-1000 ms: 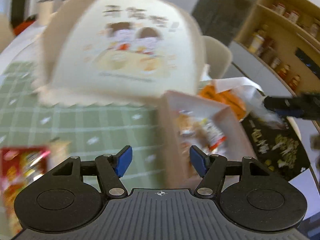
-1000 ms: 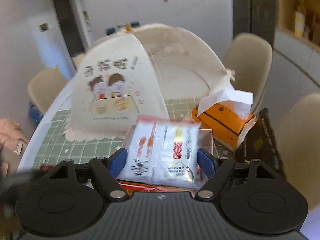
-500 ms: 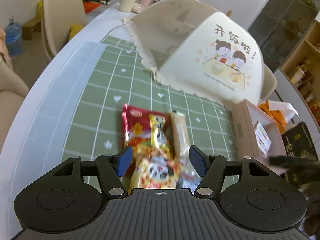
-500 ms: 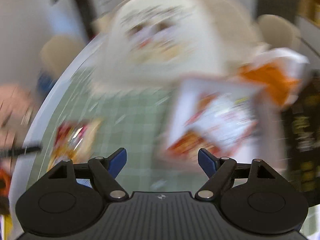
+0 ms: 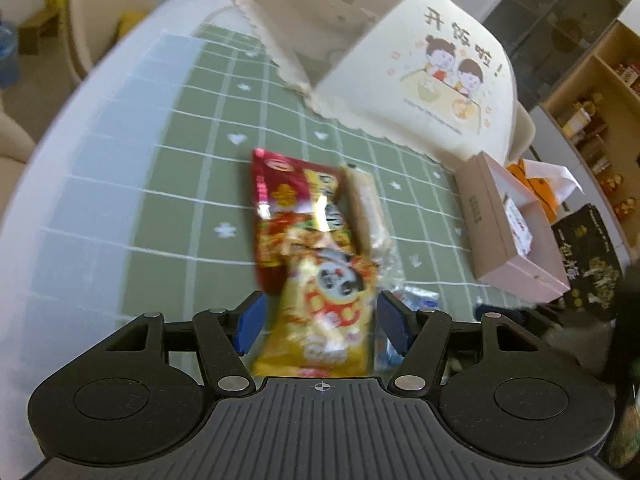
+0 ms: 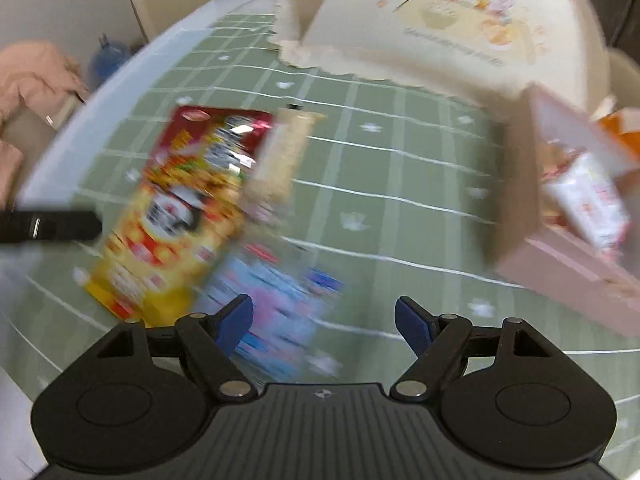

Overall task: Organize snacks
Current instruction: 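Grasp the yellow panda bag with the left gripper while the right grasps the clear rice bar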

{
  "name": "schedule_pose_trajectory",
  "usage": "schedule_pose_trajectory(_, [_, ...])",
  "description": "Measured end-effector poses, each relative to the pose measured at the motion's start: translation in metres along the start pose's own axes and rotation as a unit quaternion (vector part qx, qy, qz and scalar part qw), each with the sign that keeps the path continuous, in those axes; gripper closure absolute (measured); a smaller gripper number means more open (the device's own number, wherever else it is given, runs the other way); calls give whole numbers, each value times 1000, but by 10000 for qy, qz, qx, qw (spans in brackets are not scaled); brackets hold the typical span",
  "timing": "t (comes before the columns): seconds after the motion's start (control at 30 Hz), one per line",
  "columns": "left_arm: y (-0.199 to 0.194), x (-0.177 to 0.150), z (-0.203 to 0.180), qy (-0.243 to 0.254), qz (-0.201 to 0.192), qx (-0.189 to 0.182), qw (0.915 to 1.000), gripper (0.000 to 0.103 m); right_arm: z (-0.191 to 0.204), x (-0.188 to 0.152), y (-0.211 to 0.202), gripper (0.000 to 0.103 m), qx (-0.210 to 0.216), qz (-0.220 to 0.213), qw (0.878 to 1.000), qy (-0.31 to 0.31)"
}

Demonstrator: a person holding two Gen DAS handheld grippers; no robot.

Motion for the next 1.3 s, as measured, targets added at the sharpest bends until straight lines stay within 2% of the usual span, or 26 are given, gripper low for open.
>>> schedule_pose_trajectory(0.07, [9, 9, -7, 63, -22, -77, 9999, 36, -14, -17, -3, 25, -379, 63, 9993, 37])
schedule_pose_trajectory(0.13, [18, 21, -15, 86, -77, -81, 9999, 36, -32, -31, -5, 25, -508, 217, 9981, 267])
schedule_pose_trajectory(0.23, [22, 38, -22, 93, -197, -9, 9998, 37, -54, -44, -18, 25, -160, 151, 9970, 746])
schedule_pose_trajectory(0.33, [17, 43, -24, 133, -411, 344, 9985, 38, -58, -45, -33, 25, 81, -76, 9963, 853])
schedule_pose_trajectory(0.43, [20, 36, -17, 74, -211, 359, 9991, 38, -52, -25, -31, 25, 213, -183, 9970, 717])
schedule_pose_trajectory(0.57, [24, 9, -22, 346, 224, 526, 9978, 40, -29, 22, -24, 25, 596, -327, 9971, 345])
schedule_pose_trajectory(0.77, [-2, -32, -22, 316, 319, 758, 9961, 40, 30, 90, 16, 25, 416, -423, 9966, -566])
schedule_pose_trajectory(0.83, [-8, -39, -18, 206, 365, 764, 9962, 40, 40, 103, 31, 25, 465, -444, 9963, -562])
schedule_pose_trajectory(0.9, [-13, -42, -14, 78, 365, 774, 9963, 40, 34, 110, 39, 25, 706, -397, 9964, -266])
schedule_pose_trajectory(0.93, [-14, -41, -13, 48, 346, 792, 9962, 40, 27, 111, 41, 34, 919, -363, 9951, -28])
schedule_pose_trajectory(0.97, [-15, -39, -13, 30, 318, 817, 9961, 40, 21, 110, 41, 64, 1087, -276, 9935, 172])
schedule_pose_trajectory(1.0, [-14, -38, -14, 25, 294, 821, 9962, 40, 13, 106, 41, 74, 1249, -160, 9916, 302])
schedule_pose_trajectory(1.03, [-12, -36, -15, 29, 277, 802, 9964, 40, 4, 98, 37, 74, 1305, -154, 9905, 400])
schedule_pose_trajectory(1.17, [7, -21, -25, 135, 275, 735, 9968, 40, -31, 51, 9, 74, 1076, -264, 9927, 474])
schedule_pose_trajectory(1.3, [30, -9, -35, 177, 351, 1006, 9941, 40, -70, -11, -12, 74, 772, -93, 9942, 749])
Point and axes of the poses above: each gripper's, at about its wrist camera, not at the fingertips, and y roughly the way its jaws point, z to its left, x to its top, the point moved 1 cm from there along y, roughly the way its jaws point, and after that the axes turned 14 degrees about z, right-handed, at the moved point
